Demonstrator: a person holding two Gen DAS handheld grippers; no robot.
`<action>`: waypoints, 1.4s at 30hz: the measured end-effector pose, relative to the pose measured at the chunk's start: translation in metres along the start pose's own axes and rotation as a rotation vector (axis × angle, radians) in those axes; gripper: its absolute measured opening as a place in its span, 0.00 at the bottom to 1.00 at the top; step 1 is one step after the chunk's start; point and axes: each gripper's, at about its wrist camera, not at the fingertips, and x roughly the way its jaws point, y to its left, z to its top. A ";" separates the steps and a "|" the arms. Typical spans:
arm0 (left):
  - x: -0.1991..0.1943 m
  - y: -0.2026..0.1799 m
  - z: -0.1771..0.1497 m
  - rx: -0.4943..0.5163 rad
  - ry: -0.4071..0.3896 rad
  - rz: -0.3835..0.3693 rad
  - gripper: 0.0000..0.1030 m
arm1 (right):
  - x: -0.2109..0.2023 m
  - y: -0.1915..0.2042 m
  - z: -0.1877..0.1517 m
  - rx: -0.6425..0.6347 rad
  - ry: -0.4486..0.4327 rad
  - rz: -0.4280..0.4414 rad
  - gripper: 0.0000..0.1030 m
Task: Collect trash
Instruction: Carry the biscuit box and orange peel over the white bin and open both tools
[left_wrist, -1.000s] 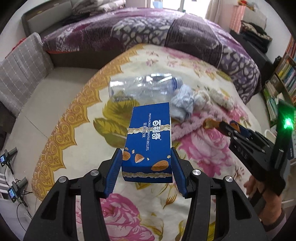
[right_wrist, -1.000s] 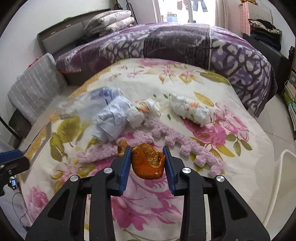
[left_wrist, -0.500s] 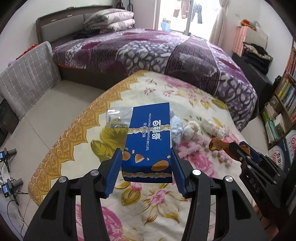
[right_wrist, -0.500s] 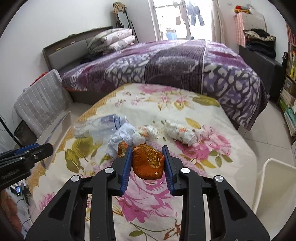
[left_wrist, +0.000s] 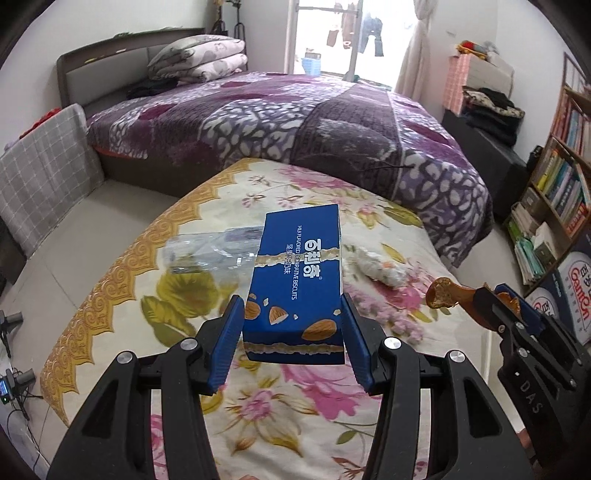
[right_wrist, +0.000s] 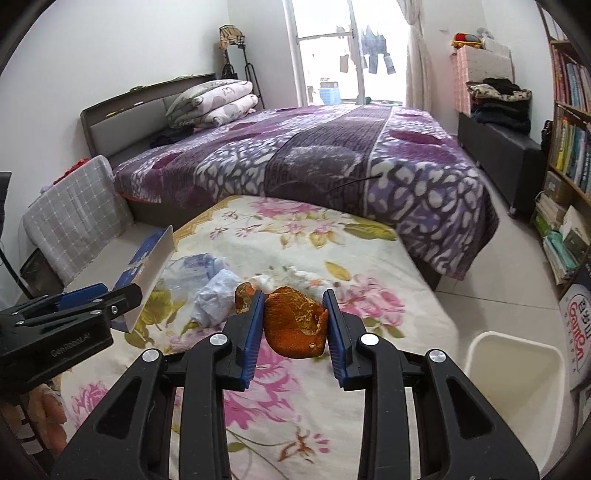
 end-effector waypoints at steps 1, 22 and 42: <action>0.000 -0.004 0.000 0.004 0.000 -0.003 0.50 | -0.003 -0.004 0.000 0.002 -0.003 -0.007 0.29; 0.010 -0.081 -0.012 0.124 0.005 -0.086 0.50 | -0.034 -0.084 -0.004 0.090 -0.011 -0.145 0.29; 0.014 -0.184 -0.040 0.280 0.020 -0.228 0.50 | -0.066 -0.191 -0.028 0.263 0.056 -0.367 0.29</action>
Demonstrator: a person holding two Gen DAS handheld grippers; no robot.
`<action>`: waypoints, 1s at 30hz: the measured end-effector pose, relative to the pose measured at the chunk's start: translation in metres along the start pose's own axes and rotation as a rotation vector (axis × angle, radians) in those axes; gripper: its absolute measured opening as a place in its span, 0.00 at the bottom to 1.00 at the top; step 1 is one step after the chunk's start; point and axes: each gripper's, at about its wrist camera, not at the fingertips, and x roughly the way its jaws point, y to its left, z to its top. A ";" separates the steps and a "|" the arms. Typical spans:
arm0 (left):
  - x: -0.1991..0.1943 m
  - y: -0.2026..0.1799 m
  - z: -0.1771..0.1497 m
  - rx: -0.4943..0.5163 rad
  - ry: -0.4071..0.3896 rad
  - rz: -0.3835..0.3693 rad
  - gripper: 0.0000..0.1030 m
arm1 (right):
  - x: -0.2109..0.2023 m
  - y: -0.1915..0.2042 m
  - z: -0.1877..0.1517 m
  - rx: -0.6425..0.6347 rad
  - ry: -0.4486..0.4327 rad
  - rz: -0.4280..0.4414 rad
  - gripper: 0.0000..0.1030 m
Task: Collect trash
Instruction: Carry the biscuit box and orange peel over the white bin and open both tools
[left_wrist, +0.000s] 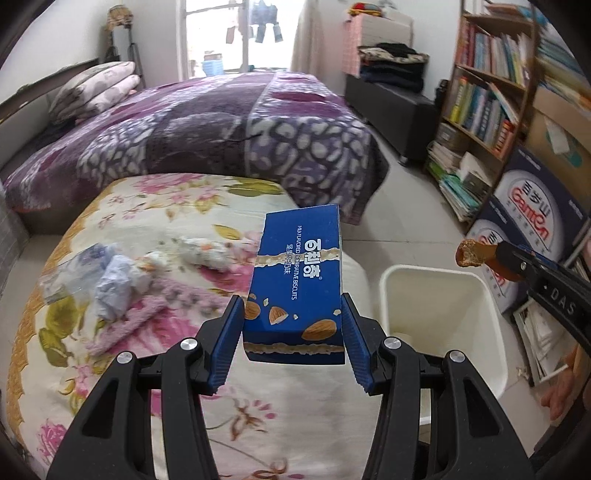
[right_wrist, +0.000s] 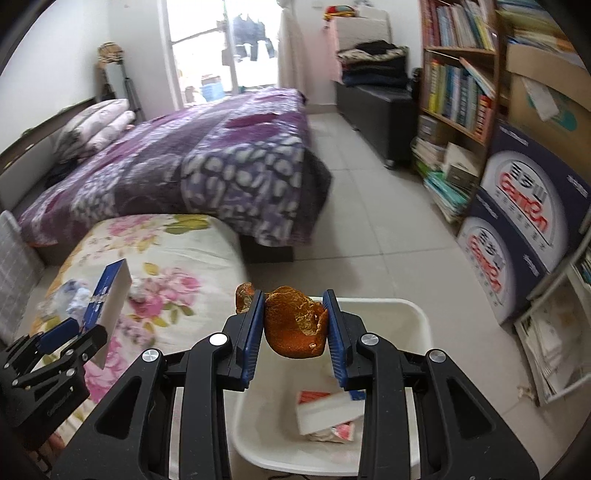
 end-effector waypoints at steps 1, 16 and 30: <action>0.002 -0.006 -0.001 0.011 0.001 -0.009 0.50 | 0.001 -0.005 0.000 0.010 0.004 -0.009 0.30; 0.018 -0.071 -0.008 0.112 0.019 -0.108 0.50 | -0.004 -0.073 0.000 0.184 0.012 -0.117 0.53; 0.027 -0.109 -0.013 0.164 0.064 -0.243 0.51 | -0.005 -0.111 0.000 0.330 0.034 -0.133 0.69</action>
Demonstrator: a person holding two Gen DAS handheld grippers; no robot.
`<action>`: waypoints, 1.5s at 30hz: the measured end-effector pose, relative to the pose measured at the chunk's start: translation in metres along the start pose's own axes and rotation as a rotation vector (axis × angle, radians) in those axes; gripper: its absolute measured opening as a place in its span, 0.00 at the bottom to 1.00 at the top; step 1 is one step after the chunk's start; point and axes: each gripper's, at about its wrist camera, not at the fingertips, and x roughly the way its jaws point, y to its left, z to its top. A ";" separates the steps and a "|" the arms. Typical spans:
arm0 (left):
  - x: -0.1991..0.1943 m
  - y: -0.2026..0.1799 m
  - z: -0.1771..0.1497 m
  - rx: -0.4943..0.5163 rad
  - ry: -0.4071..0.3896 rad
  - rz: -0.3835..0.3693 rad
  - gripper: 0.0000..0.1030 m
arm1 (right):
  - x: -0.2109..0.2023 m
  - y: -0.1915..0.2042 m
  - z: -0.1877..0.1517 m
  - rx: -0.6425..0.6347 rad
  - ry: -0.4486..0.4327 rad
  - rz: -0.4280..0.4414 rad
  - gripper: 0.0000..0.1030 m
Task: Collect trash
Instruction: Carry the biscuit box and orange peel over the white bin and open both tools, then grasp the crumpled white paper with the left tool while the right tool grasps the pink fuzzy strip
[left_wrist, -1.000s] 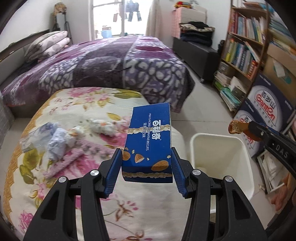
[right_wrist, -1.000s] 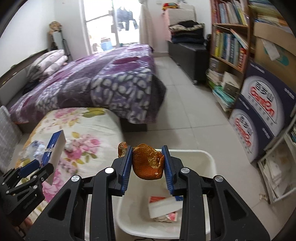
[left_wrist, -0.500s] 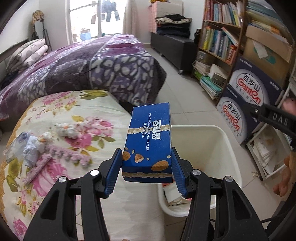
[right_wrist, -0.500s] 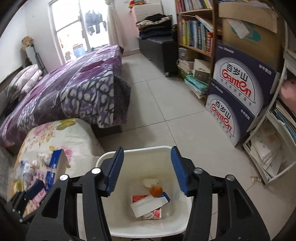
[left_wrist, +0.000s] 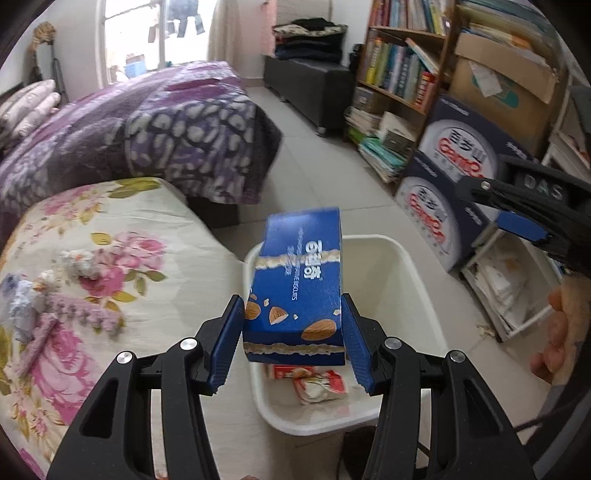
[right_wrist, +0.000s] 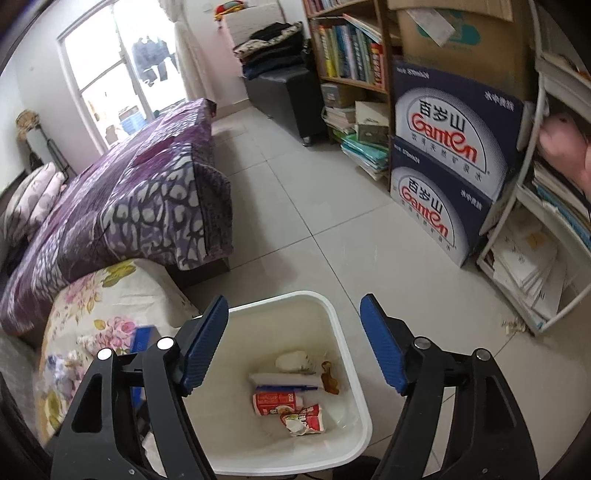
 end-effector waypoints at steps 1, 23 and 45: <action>0.000 -0.002 0.000 -0.001 0.004 -0.016 0.52 | 0.001 -0.002 0.001 0.011 0.003 -0.001 0.69; -0.016 0.055 -0.006 -0.026 0.032 0.156 0.68 | 0.007 0.055 -0.015 -0.031 0.042 0.068 0.85; -0.033 0.282 -0.028 -0.339 0.168 0.553 0.75 | 0.046 0.197 -0.077 -0.349 0.173 0.198 0.86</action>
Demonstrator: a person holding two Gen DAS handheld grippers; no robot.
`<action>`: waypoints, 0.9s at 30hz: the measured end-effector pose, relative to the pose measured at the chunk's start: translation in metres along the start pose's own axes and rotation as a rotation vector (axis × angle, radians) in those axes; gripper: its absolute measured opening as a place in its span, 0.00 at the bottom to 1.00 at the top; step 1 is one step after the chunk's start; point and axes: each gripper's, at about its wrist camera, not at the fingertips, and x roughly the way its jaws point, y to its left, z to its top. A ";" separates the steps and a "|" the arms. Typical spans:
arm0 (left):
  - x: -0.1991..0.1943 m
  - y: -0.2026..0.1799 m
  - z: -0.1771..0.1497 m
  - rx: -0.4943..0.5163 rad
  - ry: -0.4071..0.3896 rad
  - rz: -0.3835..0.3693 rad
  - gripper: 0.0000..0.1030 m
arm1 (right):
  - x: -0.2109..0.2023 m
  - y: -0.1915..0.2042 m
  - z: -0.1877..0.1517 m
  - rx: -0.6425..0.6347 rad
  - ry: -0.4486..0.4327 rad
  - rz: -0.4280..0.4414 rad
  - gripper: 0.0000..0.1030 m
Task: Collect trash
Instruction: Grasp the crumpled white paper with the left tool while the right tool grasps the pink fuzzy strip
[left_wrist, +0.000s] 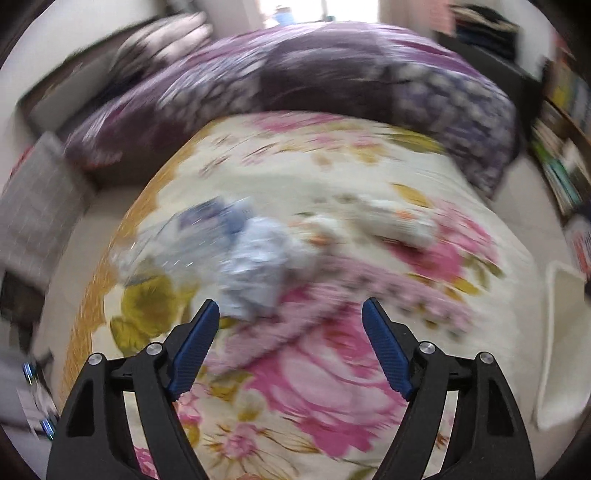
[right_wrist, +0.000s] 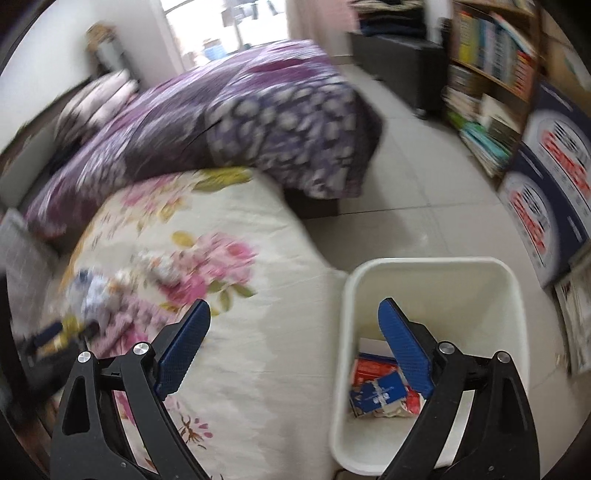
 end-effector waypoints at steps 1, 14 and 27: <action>0.005 0.009 0.002 -0.028 0.012 0.003 0.75 | 0.006 0.011 -0.001 -0.042 0.007 0.010 0.86; 0.056 0.061 0.016 -0.177 0.095 -0.050 0.75 | 0.086 0.120 -0.020 -0.403 0.132 0.126 0.87; 0.069 0.052 0.022 -0.139 0.097 -0.143 0.58 | 0.100 0.148 -0.038 -0.527 0.157 0.170 0.22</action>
